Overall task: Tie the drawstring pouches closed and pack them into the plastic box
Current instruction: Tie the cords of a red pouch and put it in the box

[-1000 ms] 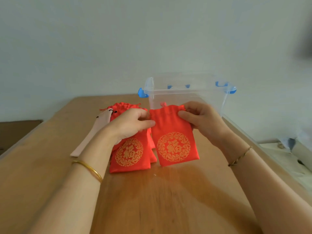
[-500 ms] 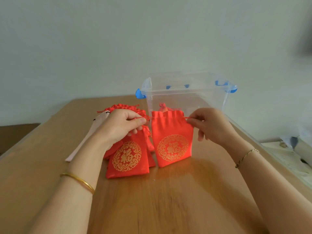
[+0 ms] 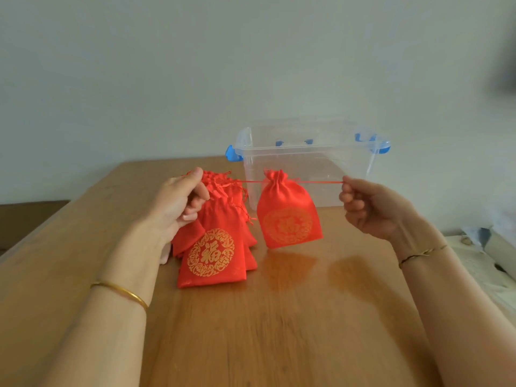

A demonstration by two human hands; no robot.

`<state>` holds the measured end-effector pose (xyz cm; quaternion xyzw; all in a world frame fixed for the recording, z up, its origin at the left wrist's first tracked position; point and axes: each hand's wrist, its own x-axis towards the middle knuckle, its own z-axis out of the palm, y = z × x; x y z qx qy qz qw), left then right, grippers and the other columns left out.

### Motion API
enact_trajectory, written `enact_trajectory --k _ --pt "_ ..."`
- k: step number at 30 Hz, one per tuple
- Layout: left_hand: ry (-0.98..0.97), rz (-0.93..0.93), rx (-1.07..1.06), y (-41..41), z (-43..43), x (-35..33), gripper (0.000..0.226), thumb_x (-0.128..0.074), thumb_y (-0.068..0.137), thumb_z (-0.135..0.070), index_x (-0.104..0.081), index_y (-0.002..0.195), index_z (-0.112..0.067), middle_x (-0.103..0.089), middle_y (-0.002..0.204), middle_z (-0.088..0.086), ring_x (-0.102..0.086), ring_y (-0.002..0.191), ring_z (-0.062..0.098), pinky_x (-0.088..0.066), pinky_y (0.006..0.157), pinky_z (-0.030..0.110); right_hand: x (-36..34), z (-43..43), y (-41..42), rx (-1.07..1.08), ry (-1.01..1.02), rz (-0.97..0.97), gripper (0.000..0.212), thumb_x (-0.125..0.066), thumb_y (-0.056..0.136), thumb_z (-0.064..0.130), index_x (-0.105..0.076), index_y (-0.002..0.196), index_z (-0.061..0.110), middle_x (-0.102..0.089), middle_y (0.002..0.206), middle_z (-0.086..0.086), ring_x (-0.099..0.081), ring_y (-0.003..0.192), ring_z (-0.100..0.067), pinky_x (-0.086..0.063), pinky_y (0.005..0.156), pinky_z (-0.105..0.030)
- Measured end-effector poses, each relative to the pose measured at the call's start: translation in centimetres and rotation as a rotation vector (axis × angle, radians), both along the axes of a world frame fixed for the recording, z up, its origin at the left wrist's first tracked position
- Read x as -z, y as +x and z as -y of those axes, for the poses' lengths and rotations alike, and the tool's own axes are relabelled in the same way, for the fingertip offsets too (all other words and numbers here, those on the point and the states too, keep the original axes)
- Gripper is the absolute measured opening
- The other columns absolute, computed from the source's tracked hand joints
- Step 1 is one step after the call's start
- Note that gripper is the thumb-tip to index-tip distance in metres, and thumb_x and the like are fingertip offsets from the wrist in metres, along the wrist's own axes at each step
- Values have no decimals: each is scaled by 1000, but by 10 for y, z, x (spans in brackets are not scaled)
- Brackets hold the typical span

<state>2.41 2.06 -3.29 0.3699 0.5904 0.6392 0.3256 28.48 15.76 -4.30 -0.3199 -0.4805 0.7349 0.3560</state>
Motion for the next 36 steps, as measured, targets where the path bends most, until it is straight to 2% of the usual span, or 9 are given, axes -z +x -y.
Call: enact_trajectory --k 3,5,7,12,18,24,28,32,36 --pt "134 111 15 5 -1 -2 60 -43 96 -33 -56 40 -18 -58 56 -2 -51 53 8 -38 46 16 -1 2 -2 37 -17 48 29 -51 92 20 -52 64 14 -54 46 4 -42 32 -2 -30 32 -11" --pt "263 196 125 13 -5 -7 58 -37 96 -38 -53 43 -21 -70 87 -1 -64 86 8 -48 69 20 -8 7 -5 80 103 66 28 -53 92 22 -55 65 14 -56 47 3 -44 33 -5 -32 34 -12" --pt "339 249 243 24 -9 -16 53 -33 96 -39 -55 52 -19 -71 95 2 -67 95 14 -50 79 24 -19 13 -9 122 274 68 29 -53 92 24 -57 66 14 -57 51 2 -45 37 -8 -34 38 -15" --pt "189 -45 370 50 -20 -35 19 -47 94 -19 -63 93 -9 -65 70 -2 -65 66 10 -54 67 23 -55 32 -38 103 669 136 29 -52 93 24 -60 67 13 -58 63 0 -46 51 -10 -35 49 -20" --pt "114 -184 423 65 -29 -40 19 -58 86 -8 -62 97 7 -38 56 2 -42 43 5 -47 54 19 -70 44 -64 81 908 191 30 -54 91 20 -63 64 14 -62 66 3 -49 61 -6 -41 59 -18" --pt "118 -188 424 66 -33 -40 26 -63 79 -15 -64 91 8 -40 52 -1 -38 40 5 -45 50 18 -52 39 -62 132 691 129 39 -36 98 36 -60 75 16 -59 75 -1 -54 69 -15 -44 66 -31" --pt "129 -131 446 65 -36 -39 12 -56 86 -10 -65 82 -4 -49 53 -6 -39 39 2 -45 49 17 -29 35 -55 -74 552 243 35 -36 99 30 -62 101 7 -62 91 -5 -57 78 -16 -47 72 -31" --pt "138 -91 422 65 -36 -38 12 -55 87 -8 -65 83 -4 -51 53 -4 -41 39 2 -44 49 16 -28 35 -54 -121 598 189 24 -45 96 21 -57 78 12 -58 83 -7 -57 79 -16 -48 67 -24" --pt "105 -18 351 61 -37 -38 13 -55 88 -10 -68 84 -9 -64 59 -4 -50 44 1 -46 46 14 -30 31 -51 82 737 128 23 -52 92 15 -57 70 12 -60 70 0 -57 71 -13 -46 68 -28"
